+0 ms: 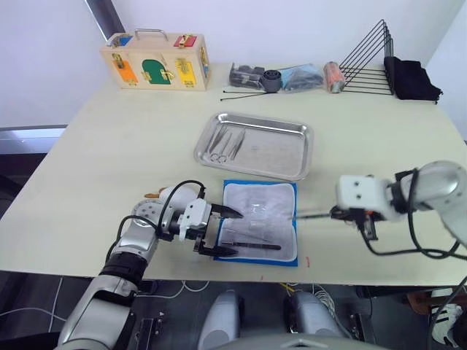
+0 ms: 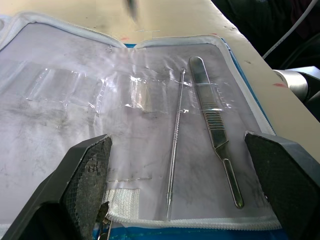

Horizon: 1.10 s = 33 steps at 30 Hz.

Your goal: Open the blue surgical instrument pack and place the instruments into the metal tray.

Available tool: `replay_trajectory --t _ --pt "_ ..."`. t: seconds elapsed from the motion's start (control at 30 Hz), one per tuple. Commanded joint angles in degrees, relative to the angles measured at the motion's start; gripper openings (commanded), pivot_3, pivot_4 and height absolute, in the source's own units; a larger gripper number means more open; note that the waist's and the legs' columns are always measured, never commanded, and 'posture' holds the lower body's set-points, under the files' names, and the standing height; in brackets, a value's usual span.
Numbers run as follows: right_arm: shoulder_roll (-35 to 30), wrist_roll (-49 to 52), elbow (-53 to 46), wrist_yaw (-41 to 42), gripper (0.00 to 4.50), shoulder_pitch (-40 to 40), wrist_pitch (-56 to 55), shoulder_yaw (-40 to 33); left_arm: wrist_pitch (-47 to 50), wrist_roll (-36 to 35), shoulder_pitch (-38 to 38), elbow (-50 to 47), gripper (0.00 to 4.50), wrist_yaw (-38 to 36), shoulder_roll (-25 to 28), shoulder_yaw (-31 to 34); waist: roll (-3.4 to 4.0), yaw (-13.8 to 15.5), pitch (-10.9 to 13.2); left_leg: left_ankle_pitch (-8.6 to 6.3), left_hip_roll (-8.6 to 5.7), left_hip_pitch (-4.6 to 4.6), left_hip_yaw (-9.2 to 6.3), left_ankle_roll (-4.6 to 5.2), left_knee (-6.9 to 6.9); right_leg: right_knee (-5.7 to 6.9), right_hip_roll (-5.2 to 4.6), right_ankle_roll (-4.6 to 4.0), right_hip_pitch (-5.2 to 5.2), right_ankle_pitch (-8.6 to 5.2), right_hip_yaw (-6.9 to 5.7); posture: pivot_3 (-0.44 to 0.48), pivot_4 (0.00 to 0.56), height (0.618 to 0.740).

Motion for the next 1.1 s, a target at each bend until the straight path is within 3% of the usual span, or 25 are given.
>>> replay_trajectory --t 0.03,0.27,0.6,1.1 --pt "7.1 2.5 3.3 -6.4 0.02 -3.2 3.2 -5.0 1.1 4.1 1.9 2.8 4.50 -0.8 -0.8 -2.6 0.00 0.0 0.0 0.00 0.00 0.00 0.00 0.00 0.00 0.00 0.00 0.00 0.00 0.00 0.00 0.000 0.150 0.740" --pt "25.1 3.4 9.2 -22.3 0.02 -9.0 13.8 -7.7 1.0 4.4 1.6 3.2 4.50 -0.8 -1.2 -2.3 0.14 0.2 0.0 -0.01 -0.05 -0.04 -0.04 0.01 -0.02 0.02 -0.03 0.01 -0.01 0.00 0.00 0.000 0.150 0.740" --pt "45.7 -2.0 24.5 -43.6 0.02 -15.8 15.8 -7.2 1.5 4.4 2.2 2.2 4.50 -0.4 -1.0 -1.9 0.23 0.0 -0.1 -0.01 -0.10 -0.08 -0.10 0.02 -0.02 0.02 -0.06 0.02 -0.02 -0.01 -0.06 0.000 0.150 0.740" --pt "63.5 -5.3 54.1 -60.9 0.02 -25.2 3.2 -12.6 2.1 4.5 3.1 1.1 4.50 0.2 -0.9 -1.5 0.25 -0.4 -0.1 -0.01 -0.08 -0.06 -0.08 0.02 -0.07 0.05 -0.06 0.02 -0.04 0.00 -0.02 0.000 0.150 0.740"
